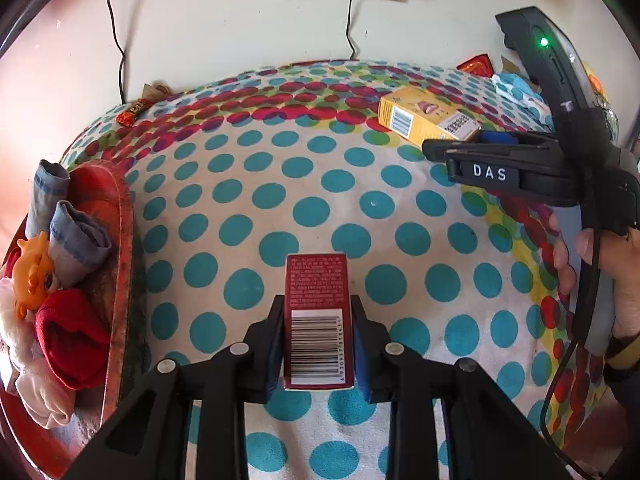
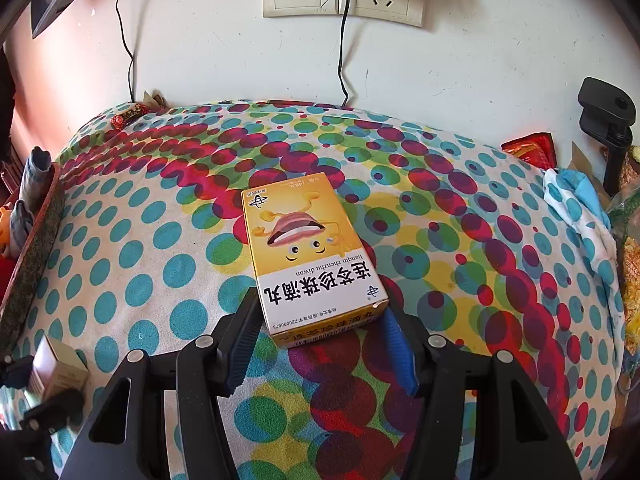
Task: Organize objects
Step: 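Lift the small beige box with the left gripper toward the red tray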
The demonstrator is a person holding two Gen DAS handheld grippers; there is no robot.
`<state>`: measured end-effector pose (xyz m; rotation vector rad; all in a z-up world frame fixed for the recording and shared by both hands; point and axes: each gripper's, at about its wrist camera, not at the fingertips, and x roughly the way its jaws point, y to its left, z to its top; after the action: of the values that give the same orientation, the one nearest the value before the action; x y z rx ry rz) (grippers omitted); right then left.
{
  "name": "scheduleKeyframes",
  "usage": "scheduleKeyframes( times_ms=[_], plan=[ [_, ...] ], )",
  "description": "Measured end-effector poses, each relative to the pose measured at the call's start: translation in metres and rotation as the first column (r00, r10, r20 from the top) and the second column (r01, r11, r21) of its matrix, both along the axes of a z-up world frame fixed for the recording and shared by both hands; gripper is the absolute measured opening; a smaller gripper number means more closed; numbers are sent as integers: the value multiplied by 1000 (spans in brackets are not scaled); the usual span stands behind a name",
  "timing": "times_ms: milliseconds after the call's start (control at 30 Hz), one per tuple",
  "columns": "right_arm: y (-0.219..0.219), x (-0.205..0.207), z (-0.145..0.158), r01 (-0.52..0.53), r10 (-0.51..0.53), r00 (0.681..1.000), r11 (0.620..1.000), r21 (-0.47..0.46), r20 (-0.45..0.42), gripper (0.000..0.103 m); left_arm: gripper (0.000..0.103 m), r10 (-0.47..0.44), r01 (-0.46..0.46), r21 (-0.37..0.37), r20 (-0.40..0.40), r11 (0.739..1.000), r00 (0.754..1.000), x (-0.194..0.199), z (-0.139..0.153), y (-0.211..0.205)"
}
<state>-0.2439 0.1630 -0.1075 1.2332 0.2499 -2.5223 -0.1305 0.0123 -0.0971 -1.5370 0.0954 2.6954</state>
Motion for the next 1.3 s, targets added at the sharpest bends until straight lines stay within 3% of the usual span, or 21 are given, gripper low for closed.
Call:
scheduleKeyframes(
  times_ms=[633, 1033, 1300],
  plan=[
    [-2, 1, 0, 1, -1, 1000, 1000, 1, 0, 54, 29, 11, -17, -102, -52, 995, 999, 36, 22, 1],
    [-1, 1, 0, 2, -2, 1000, 1000, 2, -1, 54, 29, 21, -25, -62, -71, 998, 997, 53, 44, -19],
    [-1, 1, 0, 2, -2, 1000, 1000, 1, -1, 54, 29, 39, -49, -79, -118, 996, 992, 58, 68, -34]
  ],
)
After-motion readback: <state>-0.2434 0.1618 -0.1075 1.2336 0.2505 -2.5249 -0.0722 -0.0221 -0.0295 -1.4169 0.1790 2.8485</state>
